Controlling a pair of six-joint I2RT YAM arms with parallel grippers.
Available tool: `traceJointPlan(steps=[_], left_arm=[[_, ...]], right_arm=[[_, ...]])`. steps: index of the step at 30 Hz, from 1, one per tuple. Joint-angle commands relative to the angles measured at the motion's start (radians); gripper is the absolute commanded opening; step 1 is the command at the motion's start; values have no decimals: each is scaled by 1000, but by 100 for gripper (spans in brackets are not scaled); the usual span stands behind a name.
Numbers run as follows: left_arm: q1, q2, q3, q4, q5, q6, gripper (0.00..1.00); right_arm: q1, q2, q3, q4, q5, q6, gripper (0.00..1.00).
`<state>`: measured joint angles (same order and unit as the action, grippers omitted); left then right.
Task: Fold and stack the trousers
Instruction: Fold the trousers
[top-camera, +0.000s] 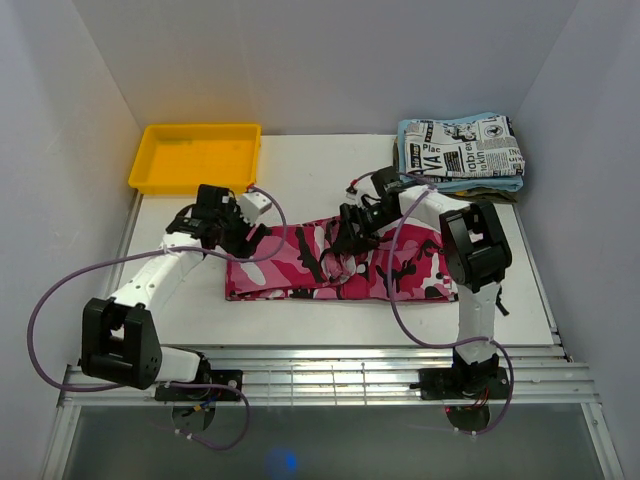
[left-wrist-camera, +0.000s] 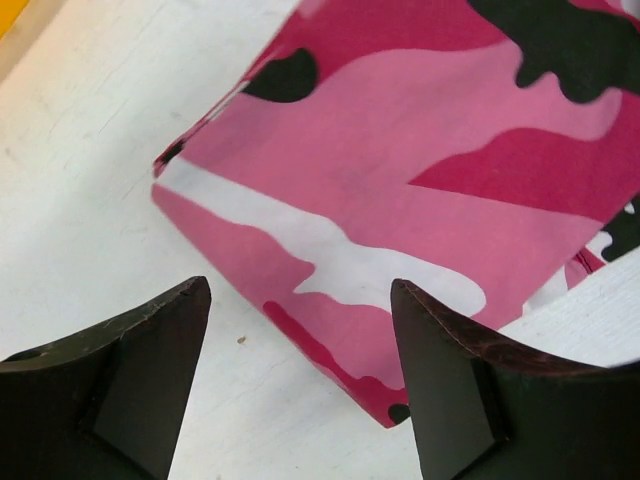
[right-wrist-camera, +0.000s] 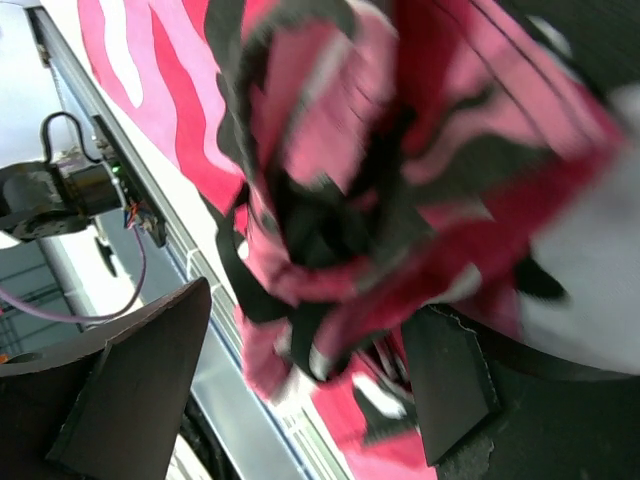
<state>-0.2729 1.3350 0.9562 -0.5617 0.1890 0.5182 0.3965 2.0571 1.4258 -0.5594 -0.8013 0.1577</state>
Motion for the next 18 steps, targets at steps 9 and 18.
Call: traceJointPlan(steps=[9, 18], left_arm=[[190, 35, 102, -44, 98, -208, 84], [345, 35, 107, -35, 130, -293, 84]], right_arm=[[130, 49, 88, 4, 264, 140, 73], [150, 54, 176, 75, -13, 167, 8]])
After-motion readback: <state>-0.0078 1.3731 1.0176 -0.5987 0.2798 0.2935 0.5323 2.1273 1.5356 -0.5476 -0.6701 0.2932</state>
